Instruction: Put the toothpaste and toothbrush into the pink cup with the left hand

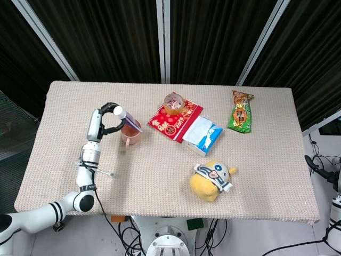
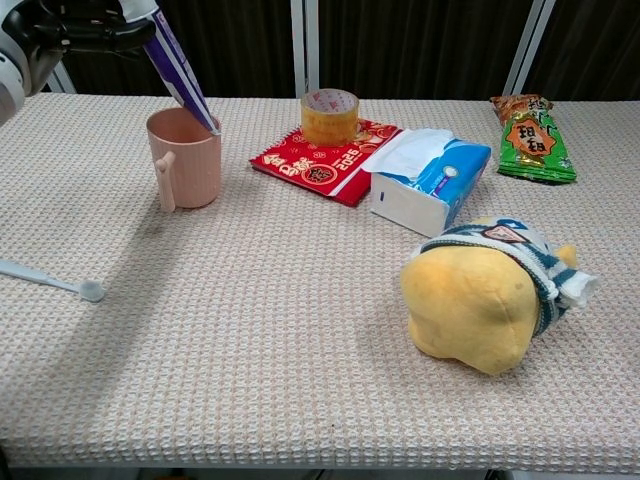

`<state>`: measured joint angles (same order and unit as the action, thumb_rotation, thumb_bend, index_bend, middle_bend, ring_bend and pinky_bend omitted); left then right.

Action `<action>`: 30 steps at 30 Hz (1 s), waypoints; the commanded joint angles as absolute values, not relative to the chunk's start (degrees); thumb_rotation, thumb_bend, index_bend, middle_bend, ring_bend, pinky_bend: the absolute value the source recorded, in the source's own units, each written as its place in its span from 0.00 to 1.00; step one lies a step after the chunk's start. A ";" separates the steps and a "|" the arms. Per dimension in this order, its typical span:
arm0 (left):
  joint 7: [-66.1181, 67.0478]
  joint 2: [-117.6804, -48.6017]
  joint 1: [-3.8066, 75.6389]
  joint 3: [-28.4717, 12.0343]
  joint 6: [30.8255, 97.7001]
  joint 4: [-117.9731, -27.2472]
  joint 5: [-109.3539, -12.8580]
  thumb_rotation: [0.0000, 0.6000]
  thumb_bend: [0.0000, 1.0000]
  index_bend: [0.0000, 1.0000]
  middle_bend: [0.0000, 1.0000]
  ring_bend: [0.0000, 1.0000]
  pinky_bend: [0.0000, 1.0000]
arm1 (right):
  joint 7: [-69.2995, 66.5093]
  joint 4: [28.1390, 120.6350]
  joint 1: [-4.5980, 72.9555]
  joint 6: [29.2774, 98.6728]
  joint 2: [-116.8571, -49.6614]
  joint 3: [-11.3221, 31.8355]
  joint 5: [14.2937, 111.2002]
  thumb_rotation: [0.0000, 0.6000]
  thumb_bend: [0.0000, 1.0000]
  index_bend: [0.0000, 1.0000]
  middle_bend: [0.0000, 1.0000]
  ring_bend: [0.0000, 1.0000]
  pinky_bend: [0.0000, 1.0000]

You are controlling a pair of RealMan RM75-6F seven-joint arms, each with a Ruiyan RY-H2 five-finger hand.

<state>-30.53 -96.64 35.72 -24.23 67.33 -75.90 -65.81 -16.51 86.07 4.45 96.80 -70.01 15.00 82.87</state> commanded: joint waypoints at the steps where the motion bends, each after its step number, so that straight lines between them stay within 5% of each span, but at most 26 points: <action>1: -31.01 -96.80 35.56 -24.18 67.13 -75.38 -65.93 1.00 0.30 0.61 0.56 0.30 0.35 | -16.34 86.00 4.55 96.65 -70.14 14.98 82.84 1.00 0.32 0.00 0.00 0.00 0.00; 17: -36.49 -95.33 33.16 -25.22 64.76 -74.72 -63.85 1.00 0.30 0.61 0.56 0.30 0.35 | -15.71 85.74 4.88 96.14 -70.59 14.69 83.09 1.00 0.32 0.00 0.00 0.00 0.00; 30: -34.74 -97.58 32.67 -21.61 65.98 -70.50 -67.89 1.00 0.30 0.61 0.56 0.30 0.35 | -15.28 85.57 5.01 95.63 -70.97 14.35 83.04 1.00 0.32 0.00 0.00 0.00 0.00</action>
